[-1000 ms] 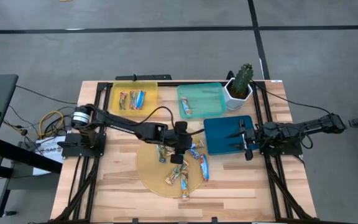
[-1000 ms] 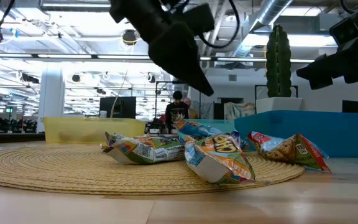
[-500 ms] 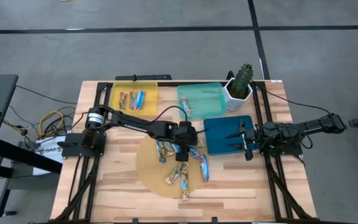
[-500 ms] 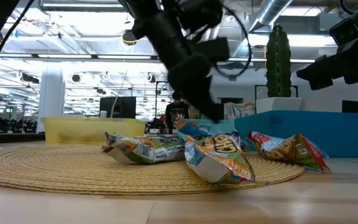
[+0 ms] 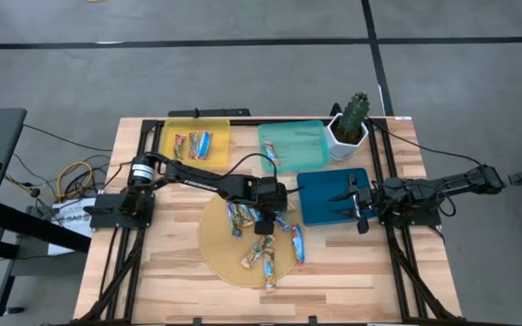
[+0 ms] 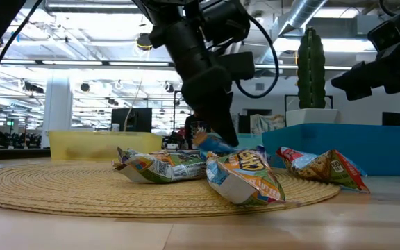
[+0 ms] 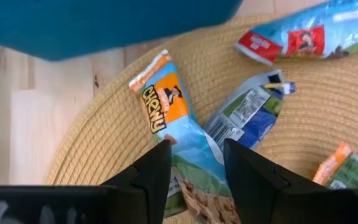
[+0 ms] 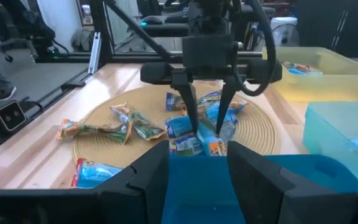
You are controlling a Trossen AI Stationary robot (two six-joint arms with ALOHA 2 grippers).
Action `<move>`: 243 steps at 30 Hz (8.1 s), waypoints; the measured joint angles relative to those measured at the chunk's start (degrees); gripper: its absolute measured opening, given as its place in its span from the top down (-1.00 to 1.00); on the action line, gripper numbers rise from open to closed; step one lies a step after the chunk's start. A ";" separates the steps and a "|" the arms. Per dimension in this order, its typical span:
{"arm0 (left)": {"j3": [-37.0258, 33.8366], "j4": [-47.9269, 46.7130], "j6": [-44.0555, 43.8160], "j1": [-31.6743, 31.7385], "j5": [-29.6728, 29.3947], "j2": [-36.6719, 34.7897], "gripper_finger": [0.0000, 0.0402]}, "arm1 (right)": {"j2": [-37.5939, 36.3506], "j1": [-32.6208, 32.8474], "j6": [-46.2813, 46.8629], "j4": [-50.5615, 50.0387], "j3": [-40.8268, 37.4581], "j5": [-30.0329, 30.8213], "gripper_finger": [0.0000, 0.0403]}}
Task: Pick and place Granola Bars by type
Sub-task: Put the orange granola bar into the green bin
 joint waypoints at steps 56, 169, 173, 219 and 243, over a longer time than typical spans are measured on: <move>4.59 -2.39 -4.75 0.09 -7.74 -0.11 1.00 | -0.02 0.00 -0.01 0.02 -0.01 0.02 0.23; 5.14 13.87 -44.94 23.61 -6.66 4.68 0.73 | 0.04 0.00 0.00 0.00 -0.02 0.02 0.23; 5.14 13.72 -44.88 23.61 -6.44 4.68 0.62 | 0.02 -0.01 0.00 0.02 0.00 0.02 0.23; 5.18 -3.50 30.81 4.22 -2.01 -8.72 0.58 | 0.04 -0.01 -0.01 0.02 0.00 0.02 0.23; 5.18 -23.77 32.43 0.33 -2.32 -11.52 0.58 | 0.02 -0.02 0.00 0.02 -0.02 0.02 0.23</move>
